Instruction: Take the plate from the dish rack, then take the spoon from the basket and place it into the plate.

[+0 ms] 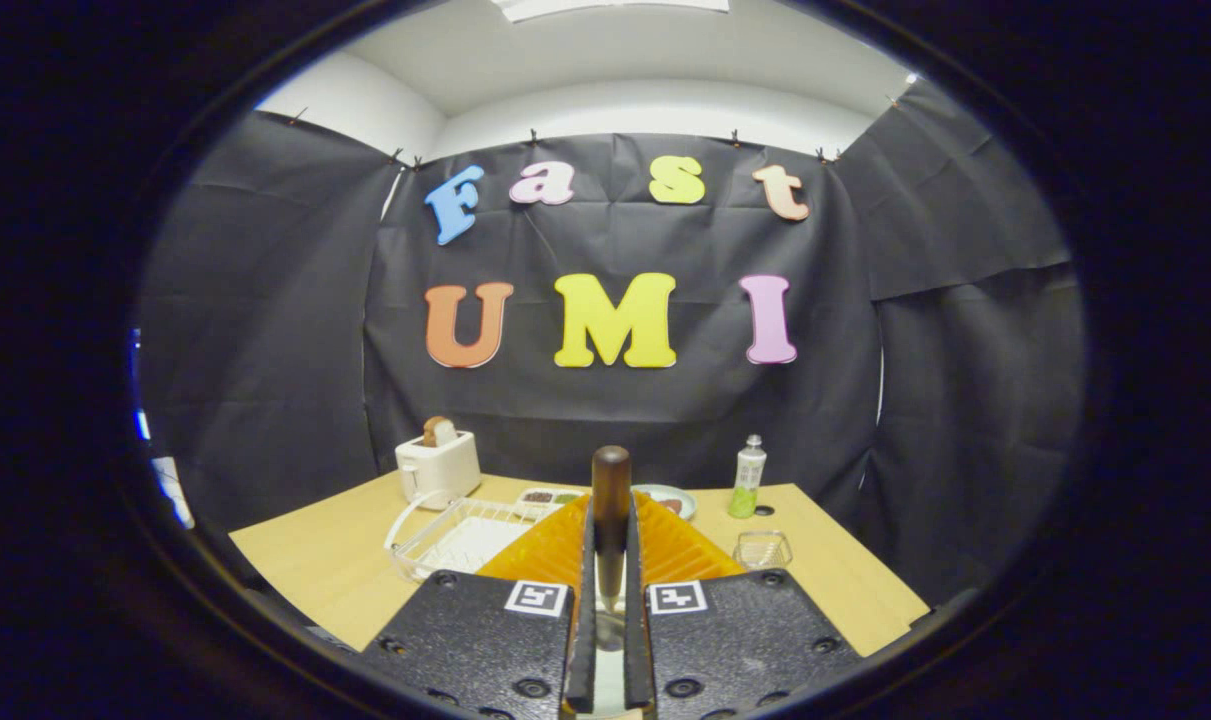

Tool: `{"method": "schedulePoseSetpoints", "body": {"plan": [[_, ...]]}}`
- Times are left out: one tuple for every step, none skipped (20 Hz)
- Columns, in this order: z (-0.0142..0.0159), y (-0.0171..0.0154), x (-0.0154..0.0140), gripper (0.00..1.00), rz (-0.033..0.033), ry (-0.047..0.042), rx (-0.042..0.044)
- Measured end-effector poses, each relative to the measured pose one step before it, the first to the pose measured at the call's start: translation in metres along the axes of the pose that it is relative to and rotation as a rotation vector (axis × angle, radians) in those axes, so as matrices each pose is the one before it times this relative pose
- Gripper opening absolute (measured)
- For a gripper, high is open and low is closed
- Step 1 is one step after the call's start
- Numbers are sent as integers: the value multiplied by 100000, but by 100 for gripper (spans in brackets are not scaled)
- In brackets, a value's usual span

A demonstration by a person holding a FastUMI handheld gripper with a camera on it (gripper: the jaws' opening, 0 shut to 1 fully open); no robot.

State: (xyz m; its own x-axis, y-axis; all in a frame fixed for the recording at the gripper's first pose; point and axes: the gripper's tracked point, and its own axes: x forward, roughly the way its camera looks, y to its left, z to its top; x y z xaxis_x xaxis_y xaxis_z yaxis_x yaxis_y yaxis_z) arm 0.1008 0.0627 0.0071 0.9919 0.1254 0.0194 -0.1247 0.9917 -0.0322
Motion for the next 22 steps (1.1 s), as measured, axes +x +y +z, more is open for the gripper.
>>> {"method": "schedulePoseSetpoints", "body": {"plan": [[-1233,889,-38,16,-658,-173,-1284],[-1586,906,5,16,-637,525,-483],[-1526,1019,-100,17,464,980,607],[-1394,891,-125,17,191,1037,939],[-1285,856,16,17,972,1126,1308],[-1421,528,101,17,-70,1175,1497],[-1057,178,286,17,-174,1081,1633],[-1030,-18,459,17,-893,1151,853],[-721,-303,527,17,-1393,1290,171],[-722,-513,479,17,-2258,1544,262],[-750,-580,310,17,-1876,1809,804],[-657,-159,462,17,-405,1931,1180],[-428,-72,244,17,714,564,661],[420,-395,-89,17,-504,-1380,360],[53,-486,-36,18,-251,-268,-288],[-77,-240,124,18,89,94,-423],[-2,-411,79,19,-755,-111,344],[-20,-427,33,20,-145,112,695],[-30,-247,12,20,-16,456,370],[230,-388,-162,21,-664,-613,-101],[287,-596,-92,21,-1352,-768,-244],[108,-447,-100,22,-650,-521,-93]]}}
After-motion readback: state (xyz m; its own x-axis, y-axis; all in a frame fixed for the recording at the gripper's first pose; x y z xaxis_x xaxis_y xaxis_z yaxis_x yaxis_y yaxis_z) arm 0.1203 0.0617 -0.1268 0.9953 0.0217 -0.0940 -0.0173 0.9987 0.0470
